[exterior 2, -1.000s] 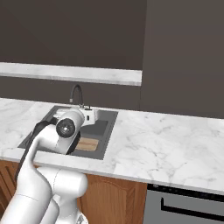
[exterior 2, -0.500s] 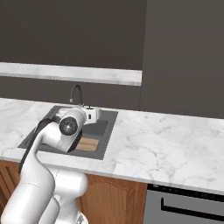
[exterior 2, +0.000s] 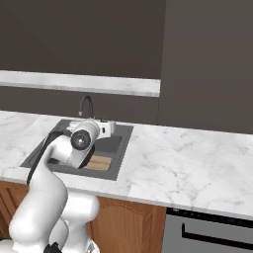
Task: Turn on the sink faucet with hot water and rinse the cutting board for ten seconds, then turn off the faucet. Push the cutting board to reach the water if necessary.
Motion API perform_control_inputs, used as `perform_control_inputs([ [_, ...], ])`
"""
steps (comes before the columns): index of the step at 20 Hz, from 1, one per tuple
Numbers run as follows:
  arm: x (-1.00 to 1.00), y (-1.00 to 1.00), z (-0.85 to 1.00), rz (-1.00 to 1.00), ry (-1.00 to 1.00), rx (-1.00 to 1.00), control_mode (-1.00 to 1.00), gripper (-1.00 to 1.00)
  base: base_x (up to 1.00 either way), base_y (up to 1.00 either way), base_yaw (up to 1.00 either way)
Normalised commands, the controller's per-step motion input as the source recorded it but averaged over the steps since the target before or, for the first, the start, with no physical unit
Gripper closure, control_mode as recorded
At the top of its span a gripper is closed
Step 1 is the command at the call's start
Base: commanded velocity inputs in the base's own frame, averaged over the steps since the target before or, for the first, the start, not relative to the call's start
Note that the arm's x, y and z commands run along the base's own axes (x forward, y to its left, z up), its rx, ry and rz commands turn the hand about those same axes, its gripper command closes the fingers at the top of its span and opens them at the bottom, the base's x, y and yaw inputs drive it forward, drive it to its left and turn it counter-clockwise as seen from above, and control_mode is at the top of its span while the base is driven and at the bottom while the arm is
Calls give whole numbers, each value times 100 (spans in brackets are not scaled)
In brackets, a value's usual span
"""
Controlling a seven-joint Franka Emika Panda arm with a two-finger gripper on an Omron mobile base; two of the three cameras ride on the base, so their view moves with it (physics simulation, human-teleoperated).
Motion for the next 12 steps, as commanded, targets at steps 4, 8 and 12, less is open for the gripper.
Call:
perform_control_inputs([
  [4,25,0,-14,0,0,0,-100,-100,0,0,0],
  [8,22,0,-22,0,0,0,-100,-100,0,0,0],
  [12,20,1,-23,0,0,0,-100,-100,0,0,0],
])
